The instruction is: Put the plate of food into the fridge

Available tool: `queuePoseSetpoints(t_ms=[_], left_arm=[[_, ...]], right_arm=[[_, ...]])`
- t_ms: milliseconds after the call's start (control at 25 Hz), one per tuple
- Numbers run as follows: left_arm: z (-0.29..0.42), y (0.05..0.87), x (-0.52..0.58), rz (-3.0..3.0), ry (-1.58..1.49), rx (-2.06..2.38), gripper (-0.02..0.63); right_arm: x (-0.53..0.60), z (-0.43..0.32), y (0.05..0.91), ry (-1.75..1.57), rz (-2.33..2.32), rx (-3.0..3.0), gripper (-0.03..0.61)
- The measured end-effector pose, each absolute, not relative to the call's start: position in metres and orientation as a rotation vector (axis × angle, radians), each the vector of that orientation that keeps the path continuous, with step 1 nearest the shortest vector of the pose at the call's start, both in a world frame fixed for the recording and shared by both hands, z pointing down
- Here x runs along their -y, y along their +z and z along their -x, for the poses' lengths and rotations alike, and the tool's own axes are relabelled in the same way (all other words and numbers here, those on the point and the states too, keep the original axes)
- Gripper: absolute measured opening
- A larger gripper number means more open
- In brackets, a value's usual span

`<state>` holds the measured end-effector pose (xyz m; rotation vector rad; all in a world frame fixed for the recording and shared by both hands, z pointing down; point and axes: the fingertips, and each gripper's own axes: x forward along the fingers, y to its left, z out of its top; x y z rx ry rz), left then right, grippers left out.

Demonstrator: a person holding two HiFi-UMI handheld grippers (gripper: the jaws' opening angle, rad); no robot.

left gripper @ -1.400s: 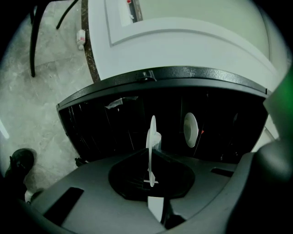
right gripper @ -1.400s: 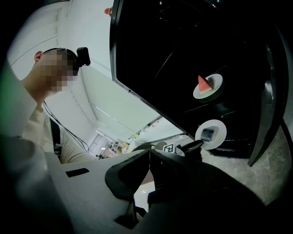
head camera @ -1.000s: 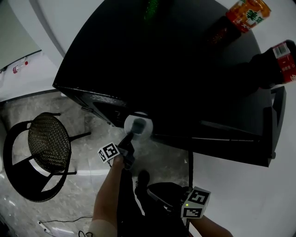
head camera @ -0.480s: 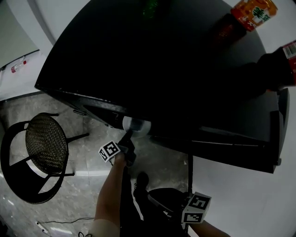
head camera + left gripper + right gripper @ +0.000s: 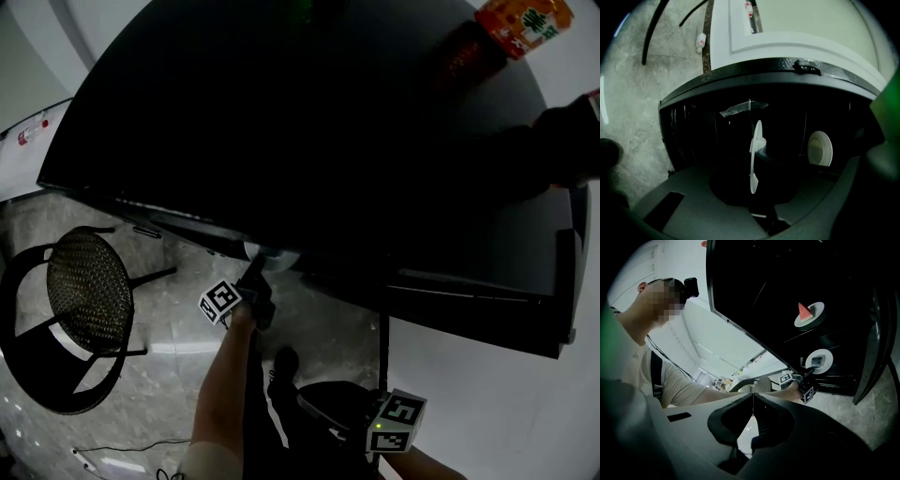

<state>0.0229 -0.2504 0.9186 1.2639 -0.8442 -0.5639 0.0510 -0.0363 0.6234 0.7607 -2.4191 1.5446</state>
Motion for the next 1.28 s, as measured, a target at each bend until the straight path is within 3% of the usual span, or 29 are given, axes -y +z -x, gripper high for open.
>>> queuePoseSetpoints(t_ms=[160, 200, 280, 320, 520, 1280], left_arm=[[-0.024, 0.915, 0.26, -1.289, -0.587, 0.847, 0.017], [-0.024, 0.912, 0.264, -1.306, -0.598, 0.849, 0.048], [-0.025, 0.904, 0.27, -1.343, -0.61, 0.856, 0.203], [-0.026, 0.901, 0.272, -1.366, -0.603, 0.864, 0.241], [-0.021, 0.888, 0.267, -1.456, -0.536, 0.905, 0.288], [-0.044, 0.882, 0.252, -1.554, -0.394, 0.834, 0.302]], right_arm=[[0.034, -0.053, 0.626, 1.55, -0.757, 2.411, 0.021], [0.034, -0.054, 0.626, 1.551, -0.756, 2.409, 0.021], [0.032, -0.054, 0.627, 1.552, -0.752, 2.404, 0.021], [0.031, -0.054, 0.628, 1.552, -0.748, 2.403, 0.021], [0.028, -0.052, 0.628, 1.553, -0.734, 2.41, 0.021], [0.018, -0.045, 0.639, 1.533, -0.703, 2.362, 0.021]])
